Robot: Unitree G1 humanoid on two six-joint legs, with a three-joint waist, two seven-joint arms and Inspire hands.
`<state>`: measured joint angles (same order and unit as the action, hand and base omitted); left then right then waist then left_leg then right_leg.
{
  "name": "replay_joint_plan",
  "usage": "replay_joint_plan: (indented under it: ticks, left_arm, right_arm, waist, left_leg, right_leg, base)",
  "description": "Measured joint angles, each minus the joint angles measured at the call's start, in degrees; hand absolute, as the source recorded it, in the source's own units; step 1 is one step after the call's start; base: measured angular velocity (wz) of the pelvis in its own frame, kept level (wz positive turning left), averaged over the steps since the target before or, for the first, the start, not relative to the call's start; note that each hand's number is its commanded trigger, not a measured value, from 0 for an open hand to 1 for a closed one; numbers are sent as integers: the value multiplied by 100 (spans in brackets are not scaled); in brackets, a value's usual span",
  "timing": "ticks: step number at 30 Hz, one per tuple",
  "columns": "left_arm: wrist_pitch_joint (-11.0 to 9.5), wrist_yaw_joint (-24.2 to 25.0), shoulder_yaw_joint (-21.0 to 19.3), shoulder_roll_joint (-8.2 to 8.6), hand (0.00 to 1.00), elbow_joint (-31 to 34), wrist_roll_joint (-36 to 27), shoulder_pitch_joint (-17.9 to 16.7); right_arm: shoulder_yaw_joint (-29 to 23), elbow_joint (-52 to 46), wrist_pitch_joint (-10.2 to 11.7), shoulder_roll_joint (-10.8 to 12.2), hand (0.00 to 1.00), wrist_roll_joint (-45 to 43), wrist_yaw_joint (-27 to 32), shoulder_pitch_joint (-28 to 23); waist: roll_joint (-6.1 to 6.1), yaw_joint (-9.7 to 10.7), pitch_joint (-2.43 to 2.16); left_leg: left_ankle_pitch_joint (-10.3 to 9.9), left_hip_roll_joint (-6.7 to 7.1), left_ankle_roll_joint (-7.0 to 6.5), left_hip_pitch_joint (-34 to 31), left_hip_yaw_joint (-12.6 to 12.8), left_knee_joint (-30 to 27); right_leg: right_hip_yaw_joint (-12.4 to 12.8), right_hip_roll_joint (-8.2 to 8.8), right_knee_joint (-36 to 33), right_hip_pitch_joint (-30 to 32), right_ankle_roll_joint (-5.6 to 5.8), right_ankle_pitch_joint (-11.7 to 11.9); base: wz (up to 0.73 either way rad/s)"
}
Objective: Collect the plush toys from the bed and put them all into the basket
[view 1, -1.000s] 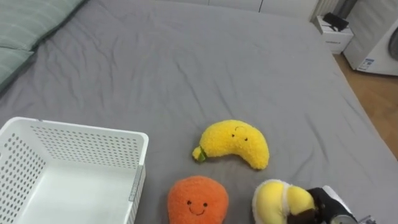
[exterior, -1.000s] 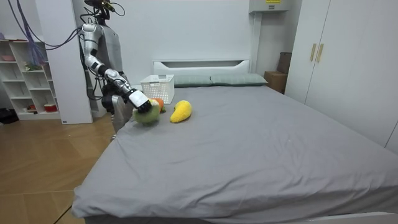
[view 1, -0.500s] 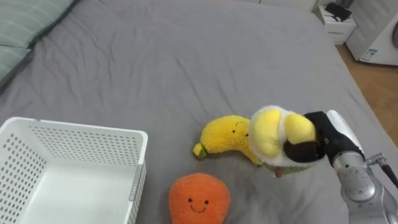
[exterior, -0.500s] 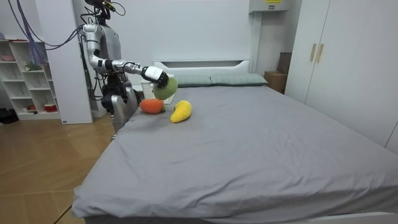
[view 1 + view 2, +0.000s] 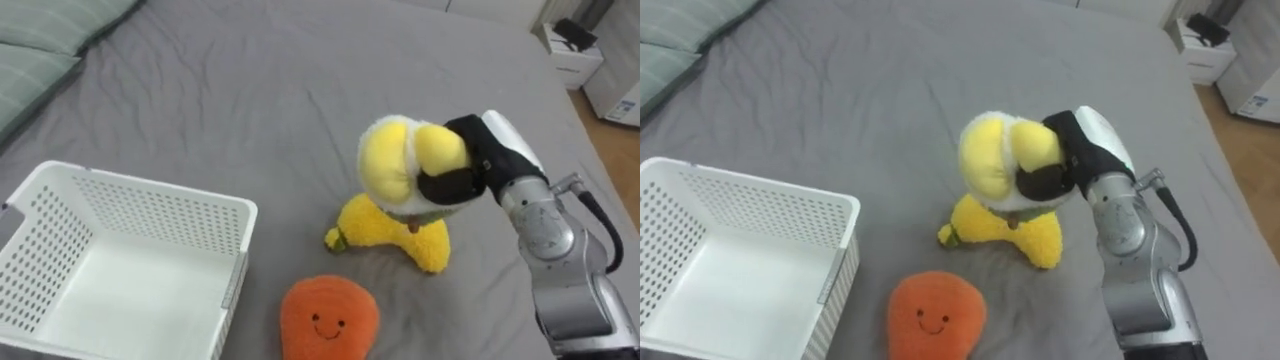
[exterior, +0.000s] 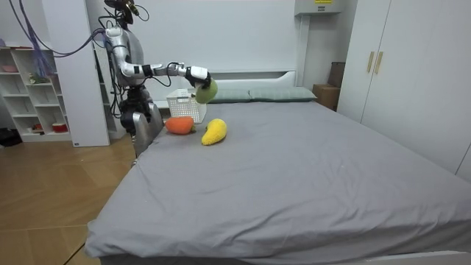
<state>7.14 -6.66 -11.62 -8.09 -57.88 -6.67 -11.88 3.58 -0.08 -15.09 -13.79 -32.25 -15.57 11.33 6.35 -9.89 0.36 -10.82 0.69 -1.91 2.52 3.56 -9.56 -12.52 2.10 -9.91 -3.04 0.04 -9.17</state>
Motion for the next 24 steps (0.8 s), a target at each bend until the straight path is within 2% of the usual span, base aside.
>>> replay_joint_plan:
  ticks: [2, 7, 11, 12, 15, 19, 21, 24]
  left_arm:
    - [-3, -1, -5, 5, 0, -73, -6, 31]
    - [-1, -19, -1, 19, 0, -251, -3, 135]
    - [11, -18, -9, 26, 0, -238, 4, 94]
    - [23, -18, -29, 29, 0, -236, 4, 101]
    - [56, -18, -63, 21, 0, -231, -1, 113]
    - [125, -18, -71, 16, 0, -232, -59, 146]
    - [150, -18, -71, -9, 0, -232, -55, 157]
    - [234, -18, -72, -45, 0, -231, -44, 161]
  right_arm:
    - [72, 0, -4, 1, 100, 98, -34, 94]
    - [369, 2, 0, 0, 100, 193, -91, 342]
    - [523, 16, -20, -1, 100, 187, -92, 449]
    - [592, 17, -81, 1, 100, 126, -115, 525]
    - [790, 185, -127, -2, 100, 117, -170, 894]
    - [1091, 410, -167, -2, 100, 142, -171, 1254]
    - [1215, 411, -207, -1, 100, 145, -175, 1299]
    - [1411, 410, -275, 18, 100, 140, -214, 1457]
  waist:
    - [-6, -117, 10]
    - [-16, -265, 59]
    - [21, -587, 53]
    - [42, -657, 54]
    - [115, -776, 39]
    - [152, -978, 44]
    - [172, -1080, 50]
    - [202, -1142, 59]
  left_leg:
    - [0, -3, 0, 0, -24, 1]
    - [1, -1, 0, -56, -182, -5]
    - [13, 10, -6, -99, -236, -17]
    - [15, 12, -6, -116, -255, -24]
    - [24, 24, -3, -193, -334, -109]
    - [36, 50, -10, -231, -442, -144]
    - [36, 88, -15, -258, -594, -181]
    - [55, 128, -25, -370, -736, -225]
  right_leg:
    - [-18, 2, 8, -16, 0, 0]
    - [-190, 33, 31, -73, 3, -2]
    - [-264, 48, 31, -58, 4, -2]
    - [-281, 49, 32, -50, 5, -2]
    - [-380, 60, 26, -9, 5, -2]
    - [-572, 89, 28, -29, 5, -2]
    - [-804, 122, 49, -101, 19, -10]
    - [-966, 152, 44, -100, 27, -15]
  base:
    - [7]
    - [16]
    - [6]
    - [8]
    - [13]
    - [16]
    - [30]
    - [29]
